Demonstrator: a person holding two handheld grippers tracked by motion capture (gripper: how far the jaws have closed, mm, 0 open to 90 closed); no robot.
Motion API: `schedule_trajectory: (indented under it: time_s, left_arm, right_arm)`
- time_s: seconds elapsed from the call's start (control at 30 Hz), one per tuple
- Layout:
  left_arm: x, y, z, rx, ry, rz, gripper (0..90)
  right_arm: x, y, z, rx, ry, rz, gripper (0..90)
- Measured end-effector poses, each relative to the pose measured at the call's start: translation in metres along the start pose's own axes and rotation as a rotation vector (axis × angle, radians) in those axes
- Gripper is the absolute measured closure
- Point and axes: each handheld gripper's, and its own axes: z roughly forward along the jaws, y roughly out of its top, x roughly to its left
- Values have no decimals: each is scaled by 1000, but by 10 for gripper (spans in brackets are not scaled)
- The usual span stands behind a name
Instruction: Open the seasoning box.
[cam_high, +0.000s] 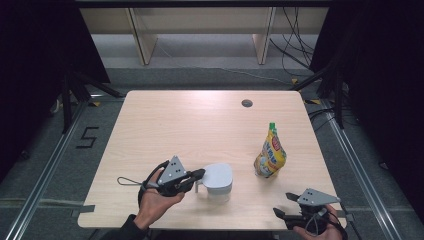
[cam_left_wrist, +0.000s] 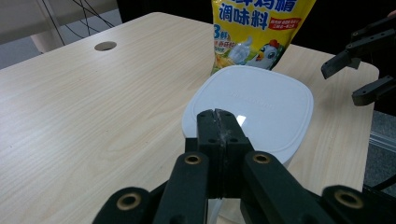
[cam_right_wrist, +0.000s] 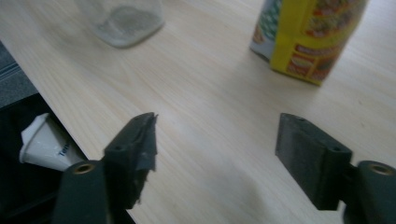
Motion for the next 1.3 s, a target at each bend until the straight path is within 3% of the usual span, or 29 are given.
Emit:
schedule_trajectory:
  time_s: [0.03,0.07,0.13,0.17,0.23,0.27,0.4,0.47,0.53,0.7,0.73,0.77,0.83,0.97,1.0,1.17,1.2,1.27,1.3]
  left_arm:
    - [0,0,0,0,-3,3,889]
    - [1,0,0,-1,-6,12,889]
    - [1,0,0,0,-4,16,889]
    - [1,0,0,1,-4,18,889]
    - [-2,-1,0,-3,3,-13,890]
    - [-1,-1,0,-3,5,12,890]
    - [-1,-1,-1,-5,4,5,890]
    - [-2,-1,-1,-4,7,-7,889]
    - [-1,-1,-1,-4,8,1,890]
    - [1,-3,-2,-4,5,15,890]
    - [0,-3,-2,-9,5,7,890]
    - [0,-3,-2,-9,5,7,890]
    - [0,-3,-2,-10,2,11,890]
    - [0,-4,-2,-13,4,-12,890]
    - [-1,-4,-2,-14,3,-21,890]
    - [0,-4,-3,-14,4,-7,890]
    - [0,-5,-3,-15,4,-11,890]
    - [0,-5,-3,-15,3,-8,890]
    - [0,-5,-3,-16,4,-10,889]
  right_arm:
    - [7,6,2,-15,17,18,400]
    - [6,8,3,-28,9,-22,427]
    - [6,12,4,-43,16,-35,447]
    - [10,15,5,-60,27,-15,467]
    - [11,20,7,-86,28,-43,494]
    - [13,24,9,-102,42,-44,519]
    - [15,29,13,-122,55,-58,566]
    - [16,30,13,-120,44,-63,572]
    - [18,35,19,-121,68,-75,595]
    - [23,41,25,-120,69,-72,626]
    - [25,45,28,-130,66,-90,644]
    - [28,46,28,-132,71,-71,658]
    - [28,50,31,-143,83,-104,676]
    - [32,56,34,-144,90,-105,724]
    - [32,60,37,-149,88,-141,757]
    - [36,66,38,-173,94,-134,818]
    - [36,70,39,-185,91,-160,845]
    - [38,71,39,-179,98,-146,860]
    - [37,73,41,-182,103,-166,867]
